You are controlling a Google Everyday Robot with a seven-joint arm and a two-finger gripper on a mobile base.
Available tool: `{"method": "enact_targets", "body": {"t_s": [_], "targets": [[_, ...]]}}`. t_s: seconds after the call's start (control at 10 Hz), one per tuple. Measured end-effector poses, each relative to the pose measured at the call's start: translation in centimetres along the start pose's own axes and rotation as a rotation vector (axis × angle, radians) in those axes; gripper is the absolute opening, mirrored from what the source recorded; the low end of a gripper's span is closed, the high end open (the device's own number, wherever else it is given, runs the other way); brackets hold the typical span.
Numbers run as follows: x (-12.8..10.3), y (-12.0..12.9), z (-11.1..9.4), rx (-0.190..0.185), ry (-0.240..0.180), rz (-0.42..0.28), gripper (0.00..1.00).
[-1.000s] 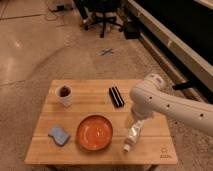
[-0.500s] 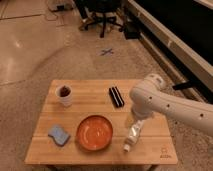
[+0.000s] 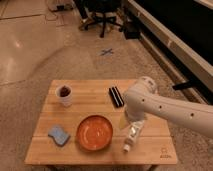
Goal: Drag the ceramic bowl in a circle
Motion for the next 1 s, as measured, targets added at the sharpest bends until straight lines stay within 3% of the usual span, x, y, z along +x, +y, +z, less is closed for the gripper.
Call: {"method": "enact_targets", "body": {"t_s": [0.5,0.9,1.0], "targets": [[1.6,-6.5,3.9,0.063,-0.040,-0.058,0.80],[2.6,-9.4,6.9,0.090,-0.062,-0.093,0.79],[2.6,-9.5,7.5,0.089,-0.066,-0.098,0.75]]}}
